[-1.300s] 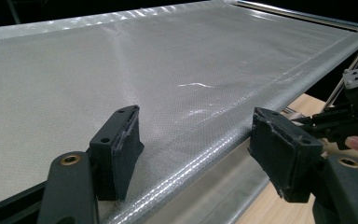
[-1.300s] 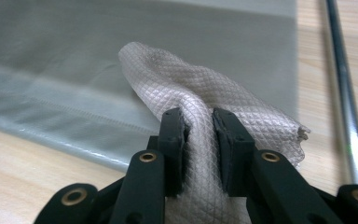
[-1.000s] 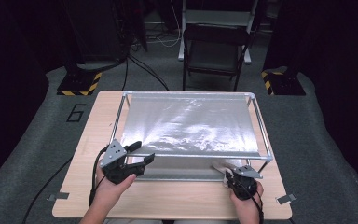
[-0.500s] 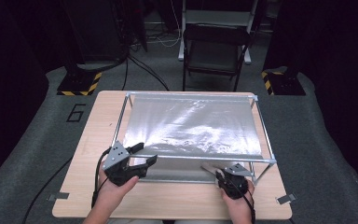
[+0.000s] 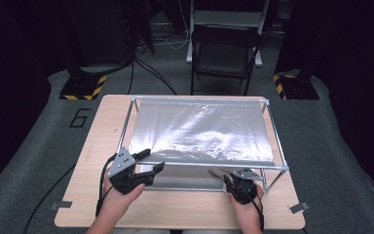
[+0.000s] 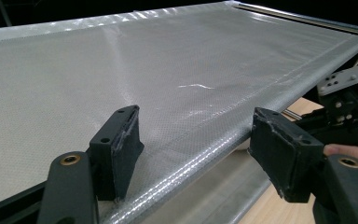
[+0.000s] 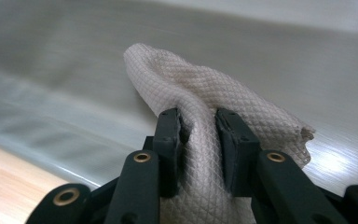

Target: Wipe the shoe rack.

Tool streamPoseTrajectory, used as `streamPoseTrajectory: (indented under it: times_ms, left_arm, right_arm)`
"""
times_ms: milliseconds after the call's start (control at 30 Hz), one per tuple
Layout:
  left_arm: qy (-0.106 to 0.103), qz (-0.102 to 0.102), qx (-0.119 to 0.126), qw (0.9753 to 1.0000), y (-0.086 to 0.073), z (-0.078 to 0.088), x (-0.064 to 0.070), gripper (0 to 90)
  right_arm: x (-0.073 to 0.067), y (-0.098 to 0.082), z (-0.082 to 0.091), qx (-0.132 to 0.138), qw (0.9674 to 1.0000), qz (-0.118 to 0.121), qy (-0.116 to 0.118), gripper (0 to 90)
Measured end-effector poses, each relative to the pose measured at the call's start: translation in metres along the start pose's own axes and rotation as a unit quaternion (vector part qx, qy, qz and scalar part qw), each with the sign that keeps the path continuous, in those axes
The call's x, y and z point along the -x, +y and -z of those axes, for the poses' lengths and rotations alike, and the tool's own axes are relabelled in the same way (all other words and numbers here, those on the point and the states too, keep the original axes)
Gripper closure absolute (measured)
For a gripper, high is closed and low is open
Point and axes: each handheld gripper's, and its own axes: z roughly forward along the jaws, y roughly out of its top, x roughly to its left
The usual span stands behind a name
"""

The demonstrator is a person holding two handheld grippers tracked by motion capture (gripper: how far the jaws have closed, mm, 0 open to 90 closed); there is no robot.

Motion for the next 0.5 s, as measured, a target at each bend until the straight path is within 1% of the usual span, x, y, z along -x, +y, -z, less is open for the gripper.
streamPoseTrajectory:
  times_ms: [33,67,100,133,167,200,233,267,300,333,367,400,433,467,500]
  left_arm:
    - [0.000,0.000,0.000,1.0000,0.000,0.000,0.000,33.3]
    - [-0.002,0.002,-0.001,1.0000,0.000,0.000,0.000,33.3]
    - [-0.002,0.002,0.000,1.0000,0.000,0.000,0.000,33.3]
    - [-0.002,0.002,0.000,1.0000,0.000,0.000,0.000,33.3]
    - [-0.003,0.002,-0.001,1.0000,0.000,0.000,0.000,33.4]
    - [-0.003,0.002,-0.001,1.0000,0.000,0.000,0.000,33.4]
    - [-0.004,0.002,-0.002,1.0000,0.000,0.000,0.000,33.4]
    - [-0.004,0.002,-0.002,1.0000,0.000,0.000,0.000,33.4]
    - [-0.004,0.002,-0.002,1.0000,0.000,0.000,0.000,33.4]
    - [-0.003,0.002,-0.002,1.0000,0.000,0.000,0.000,33.4]
    - [-0.003,0.001,-0.003,1.0000,0.000,0.000,0.000,33.4]
    - [-0.001,0.000,-0.002,1.0000,0.000,0.000,0.000,33.3]
    - [0.000,0.001,0.000,1.0000,0.000,-0.001,0.000,33.3]
    - [0.000,0.001,0.000,1.0000,0.000,-0.001,0.000,33.3]
    - [0.000,0.001,-0.001,1.0000,0.000,-0.001,0.000,33.2]
  right_arm:
    - [-0.002,0.002,-0.002,0.005,0.9999,0.011,0.012,69.8]
    - [-0.005,0.003,-0.004,0.006,0.9998,0.013,0.013,69.8]
    - [-0.006,0.002,-0.003,0.000,0.9998,0.022,0.000,69.9]
    - [-0.006,0.002,-0.003,0.000,0.9998,0.022,0.000,69.9]
    - [-0.002,0.000,-0.001,0.011,0.9994,0.033,-0.004,69.7]
    - [-0.002,0.000,-0.001,0.011,0.9994,0.033,-0.004,69.7]
    - [0.002,-0.002,0.004,0.002,0.9998,0.013,-0.014,69.5]
    - [0.002,-0.002,0.004,0.002,0.9998,0.013,-0.014,69.5]
    - [0.010,-0.005,0.010,0.002,0.9993,0.009,-0.035,69.3]
    - [0.010,-0.005,0.010,0.002,0.9993,0.009,-0.035,69.3]
    - [0.018,-0.008,0.012,0.003,0.9989,0.003,-0.047,69.1]
    - [0.021,-0.009,0.012,0.010,0.9990,0.007,-0.044,69.0]
    - [0.021,-0.009,0.012,0.010,0.9992,0.001,-0.039,68.3]
    - [0.018,-0.008,0.012,0.002,0.9992,-0.002,-0.040,67.0]
    - [0.014,-0.007,0.009,0.010,0.9994,0.003,-0.033,65.4]
